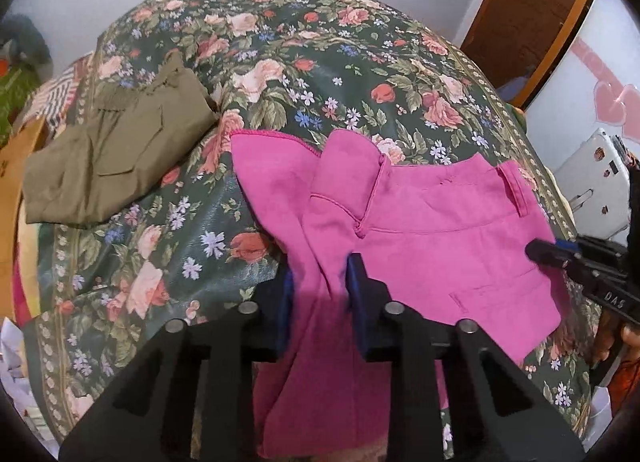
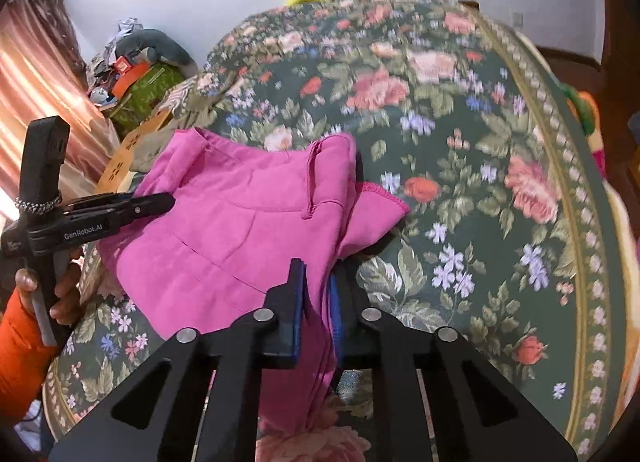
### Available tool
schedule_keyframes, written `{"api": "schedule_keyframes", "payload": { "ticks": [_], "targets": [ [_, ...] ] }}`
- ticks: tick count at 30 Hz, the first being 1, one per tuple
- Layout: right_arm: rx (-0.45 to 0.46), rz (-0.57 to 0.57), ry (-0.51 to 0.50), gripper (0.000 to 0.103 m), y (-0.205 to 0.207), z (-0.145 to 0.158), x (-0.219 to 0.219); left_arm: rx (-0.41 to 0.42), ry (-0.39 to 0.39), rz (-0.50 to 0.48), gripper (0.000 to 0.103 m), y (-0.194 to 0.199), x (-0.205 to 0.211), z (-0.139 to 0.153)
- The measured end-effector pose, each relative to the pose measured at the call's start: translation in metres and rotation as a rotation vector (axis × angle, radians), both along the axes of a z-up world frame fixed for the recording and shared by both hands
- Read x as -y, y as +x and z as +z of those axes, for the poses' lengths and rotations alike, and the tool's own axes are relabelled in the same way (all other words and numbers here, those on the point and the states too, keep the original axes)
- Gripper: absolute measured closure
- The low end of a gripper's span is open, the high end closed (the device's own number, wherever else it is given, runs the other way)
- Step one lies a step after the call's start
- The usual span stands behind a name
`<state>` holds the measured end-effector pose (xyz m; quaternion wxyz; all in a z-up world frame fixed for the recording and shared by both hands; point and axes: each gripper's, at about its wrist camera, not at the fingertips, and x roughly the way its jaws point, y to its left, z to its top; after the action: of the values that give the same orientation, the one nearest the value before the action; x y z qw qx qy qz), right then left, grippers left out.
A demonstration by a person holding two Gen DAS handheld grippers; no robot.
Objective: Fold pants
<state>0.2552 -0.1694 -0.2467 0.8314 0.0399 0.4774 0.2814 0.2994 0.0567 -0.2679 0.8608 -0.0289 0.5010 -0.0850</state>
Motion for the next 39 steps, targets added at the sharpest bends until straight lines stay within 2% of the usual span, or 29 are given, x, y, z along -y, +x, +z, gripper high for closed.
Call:
{"api": "schedule_keyframes", "payload": {
  "ticks": [2,8,17,22,25,28,35,39],
  "targets": [
    [0.035,0.009,-0.011,0.095,-0.004,0.011,-0.004,0.015,0.003,-0.004,0.082,-0.006,-0.001,0.007],
    [0.134,0.05,-0.033,0.095,-0.008,0.05,-0.026,0.101,0.049,0.014,0.084,-0.025,-0.013,0.04],
    [0.238,0.158,-0.067,0.095,0.02,0.095,-0.102,0.217,0.101,0.14,0.084,-0.017,-0.082,0.095],
    [0.284,0.188,-0.081,0.095,0.05,0.107,-0.156,0.258,0.141,0.205,0.084,0.006,-0.126,0.103],
    [0.29,0.203,-0.1,0.095,0.071,0.103,-0.191,0.265,0.153,0.252,0.084,0.027,-0.155,0.098],
    [0.282,0.207,-0.109,0.095,0.09,0.093,-0.221,0.237,0.161,0.292,0.084,0.052,-0.179,0.085],
    [0.22,0.228,-0.143,0.095,0.13,0.053,-0.283,0.189,0.257,0.37,0.084,0.102,-0.223,0.03],
    [0.184,0.24,-0.168,0.095,0.142,0.025,-0.309,0.129,0.252,0.398,0.084,0.119,-0.244,-0.006]
  ]
}}
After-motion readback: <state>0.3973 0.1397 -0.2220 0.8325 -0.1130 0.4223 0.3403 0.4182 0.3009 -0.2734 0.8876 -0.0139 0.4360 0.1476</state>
